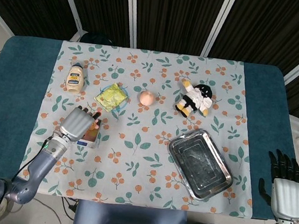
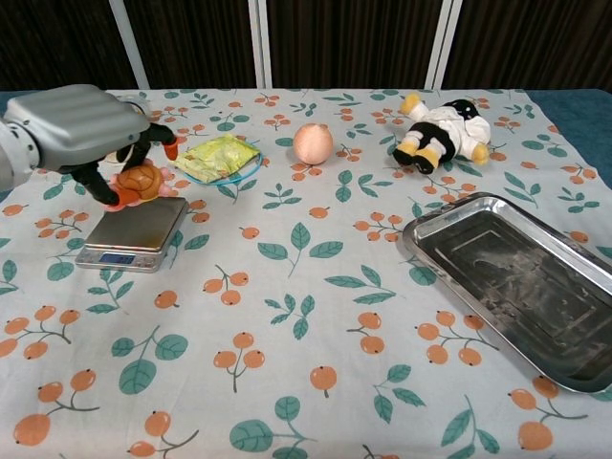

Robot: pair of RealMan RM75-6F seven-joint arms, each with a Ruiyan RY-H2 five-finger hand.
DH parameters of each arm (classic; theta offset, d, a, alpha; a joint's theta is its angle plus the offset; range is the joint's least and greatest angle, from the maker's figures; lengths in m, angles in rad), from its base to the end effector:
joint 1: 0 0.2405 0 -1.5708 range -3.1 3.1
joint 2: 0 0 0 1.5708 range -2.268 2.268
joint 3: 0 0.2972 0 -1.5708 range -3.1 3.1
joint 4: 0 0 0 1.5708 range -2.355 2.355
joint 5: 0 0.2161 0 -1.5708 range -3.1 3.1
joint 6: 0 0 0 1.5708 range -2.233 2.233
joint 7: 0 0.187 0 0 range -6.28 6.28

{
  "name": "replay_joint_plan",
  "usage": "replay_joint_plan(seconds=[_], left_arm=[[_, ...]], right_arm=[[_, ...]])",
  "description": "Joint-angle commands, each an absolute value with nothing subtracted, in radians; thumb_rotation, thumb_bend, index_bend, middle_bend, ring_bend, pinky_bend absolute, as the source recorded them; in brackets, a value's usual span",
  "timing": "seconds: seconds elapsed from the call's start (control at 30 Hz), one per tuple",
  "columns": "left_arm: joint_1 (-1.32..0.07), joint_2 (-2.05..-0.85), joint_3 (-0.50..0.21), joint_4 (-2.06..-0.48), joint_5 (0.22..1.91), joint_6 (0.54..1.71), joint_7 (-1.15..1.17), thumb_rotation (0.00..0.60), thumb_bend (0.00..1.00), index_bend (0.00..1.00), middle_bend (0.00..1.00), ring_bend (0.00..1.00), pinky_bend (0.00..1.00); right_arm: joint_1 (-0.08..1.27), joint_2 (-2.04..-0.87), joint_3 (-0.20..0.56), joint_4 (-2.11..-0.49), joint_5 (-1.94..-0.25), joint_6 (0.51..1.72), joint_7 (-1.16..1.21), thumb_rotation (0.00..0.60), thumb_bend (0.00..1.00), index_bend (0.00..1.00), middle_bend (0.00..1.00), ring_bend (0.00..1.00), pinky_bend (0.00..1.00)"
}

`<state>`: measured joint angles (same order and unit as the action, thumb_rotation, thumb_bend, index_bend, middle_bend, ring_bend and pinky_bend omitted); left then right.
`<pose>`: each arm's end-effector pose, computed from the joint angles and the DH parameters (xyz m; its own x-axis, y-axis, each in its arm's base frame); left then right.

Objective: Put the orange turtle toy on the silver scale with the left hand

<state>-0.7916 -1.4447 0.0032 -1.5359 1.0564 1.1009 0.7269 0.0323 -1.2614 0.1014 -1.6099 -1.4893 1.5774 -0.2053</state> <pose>-0.1954 0.4031 -0.0063 0.8044 0.0730 0.5896 0.5609 -0.4204 -0.7132 -0.3422 -0.2184 0.1470 0.4534 0.1044 0.8852 -0.8912 0.0686 0.4483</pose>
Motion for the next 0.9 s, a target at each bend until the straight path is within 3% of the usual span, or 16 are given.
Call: replay_joint_plan(seconds=[0.03,0.2,0.6,0.9], left_arm=[[-0.756,-1.42,0.035,-1.49,1.102,1.083,0.646,0.6,0.34,0.28,0.56,0.44,0.5],[-0.741,-1.432,0.045,-1.443,1.133,1.056,0.583,0.6,0.33,0.26,0.54,0.43,0.49],[-0.741,-1.469,0.015,-1.429,1.126,1.032,0.586,0.6,0.19,0.23,0.39,0.35,0.47],[-0.731,-1.461,-0.004,-1.453,1.151,1.054,0.573,0.6,0.14,0.18,0.21,0.14,0.32]], right_arm=[[0.033,-1.263,0.101,-1.61,-1.488,1.576,-0.208,0.6,0.53,0.0,0.0,0.01,0.0],[0.034,-1.266,0.101,-1.609,-1.486,1.572,-0.214,0.6,0.53,0.0,0.0,0.01,0.0],[0.032,-1.26,0.105,-1.608,-1.486,1.581,-0.2,0.6,0.53,0.0,0.0,0.01,0.0],[0.032,-1.258,0.103,-1.61,-1.49,1.581,-0.198,0.6,0.53,0.0,0.0,0.01,0.0]])
